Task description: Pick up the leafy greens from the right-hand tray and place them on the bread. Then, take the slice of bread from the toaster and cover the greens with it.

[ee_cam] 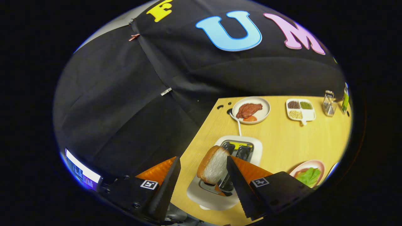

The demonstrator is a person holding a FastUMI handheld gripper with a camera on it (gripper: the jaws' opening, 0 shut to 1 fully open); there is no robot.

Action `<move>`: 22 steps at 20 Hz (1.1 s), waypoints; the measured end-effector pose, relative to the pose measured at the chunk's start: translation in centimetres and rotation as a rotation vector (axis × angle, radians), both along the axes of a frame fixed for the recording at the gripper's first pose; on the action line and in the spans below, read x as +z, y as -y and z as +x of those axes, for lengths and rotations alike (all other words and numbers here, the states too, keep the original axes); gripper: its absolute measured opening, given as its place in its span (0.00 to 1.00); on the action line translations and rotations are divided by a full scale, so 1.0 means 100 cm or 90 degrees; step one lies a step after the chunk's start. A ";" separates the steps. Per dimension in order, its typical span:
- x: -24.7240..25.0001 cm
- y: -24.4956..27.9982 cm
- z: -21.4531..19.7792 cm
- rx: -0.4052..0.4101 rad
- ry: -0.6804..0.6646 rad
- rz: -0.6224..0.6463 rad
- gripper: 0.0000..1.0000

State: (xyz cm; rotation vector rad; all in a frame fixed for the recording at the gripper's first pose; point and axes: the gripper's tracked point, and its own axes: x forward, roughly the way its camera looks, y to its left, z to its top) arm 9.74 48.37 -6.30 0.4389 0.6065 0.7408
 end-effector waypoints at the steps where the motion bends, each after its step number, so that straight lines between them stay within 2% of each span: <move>1: -0.011 -0.004 0.005 -0.010 -0.028 -0.001 0.89; 6: -0.046 -0.017 0.025 -0.051 -0.111 -0.011 0.75; 11: -0.054 -0.001 0.035 -0.102 -0.116 -0.049 0.16; 17: -0.031 0.007 0.027 -0.102 -0.105 -0.026 0.13; 22: 0.012 0.027 0.020 -0.101 -0.079 0.019 0.13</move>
